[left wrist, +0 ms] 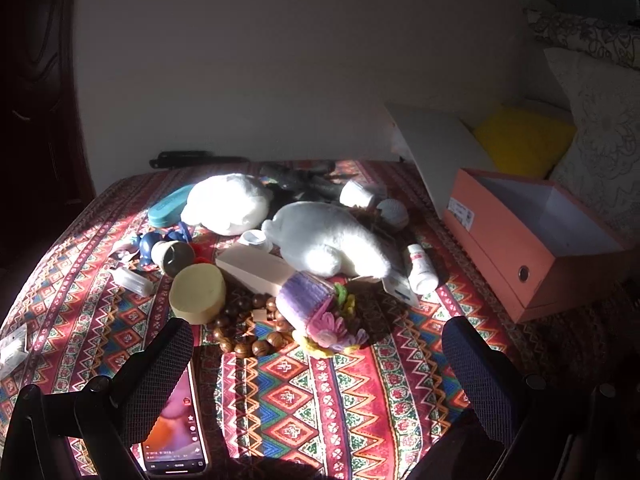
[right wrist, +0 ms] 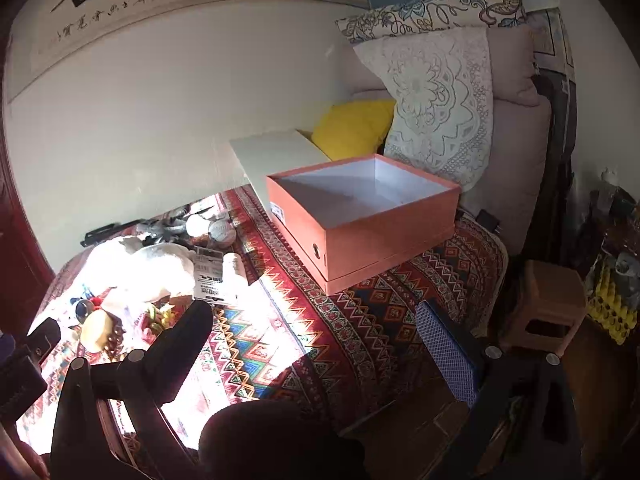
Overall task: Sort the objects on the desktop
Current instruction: 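Move both tools toward the pile of objects on the patterned cloth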
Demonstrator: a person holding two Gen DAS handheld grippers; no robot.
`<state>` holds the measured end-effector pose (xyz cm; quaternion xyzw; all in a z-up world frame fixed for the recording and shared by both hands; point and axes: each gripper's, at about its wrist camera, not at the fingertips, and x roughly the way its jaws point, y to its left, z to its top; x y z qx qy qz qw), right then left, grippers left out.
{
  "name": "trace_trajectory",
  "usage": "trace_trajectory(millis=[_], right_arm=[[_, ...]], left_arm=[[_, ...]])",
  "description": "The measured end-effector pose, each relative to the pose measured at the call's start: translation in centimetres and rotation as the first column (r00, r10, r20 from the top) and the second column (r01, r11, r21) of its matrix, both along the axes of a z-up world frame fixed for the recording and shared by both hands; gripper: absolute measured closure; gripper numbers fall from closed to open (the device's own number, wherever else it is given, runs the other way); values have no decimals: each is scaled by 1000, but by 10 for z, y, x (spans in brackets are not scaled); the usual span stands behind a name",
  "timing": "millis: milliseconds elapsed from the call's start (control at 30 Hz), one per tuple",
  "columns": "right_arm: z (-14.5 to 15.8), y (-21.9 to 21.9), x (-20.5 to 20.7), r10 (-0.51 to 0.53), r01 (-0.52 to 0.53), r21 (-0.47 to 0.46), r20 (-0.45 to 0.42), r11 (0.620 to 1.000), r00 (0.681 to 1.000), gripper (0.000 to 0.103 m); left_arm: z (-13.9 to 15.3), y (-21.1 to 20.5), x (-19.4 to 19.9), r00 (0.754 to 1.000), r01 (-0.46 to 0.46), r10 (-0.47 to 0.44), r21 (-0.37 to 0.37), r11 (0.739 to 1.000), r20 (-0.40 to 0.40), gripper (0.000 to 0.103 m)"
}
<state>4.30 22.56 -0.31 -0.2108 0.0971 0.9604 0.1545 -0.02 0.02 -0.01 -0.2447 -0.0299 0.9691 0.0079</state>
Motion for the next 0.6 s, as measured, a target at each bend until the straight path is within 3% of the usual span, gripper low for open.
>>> trace_trajectory(millis=[333, 600], right_arm=[[-19, -24, -37, 7, -3, -29, 130, 1000, 991, 0], [-6, -38, -57, -1, 2, -9, 84, 1000, 996, 0]], left_arm=[[-11, 31, -34, 1000, 0, 3, -105, 995, 30, 1], [19, 6, -60, 998, 47, -48, 19, 999, 43, 1]])
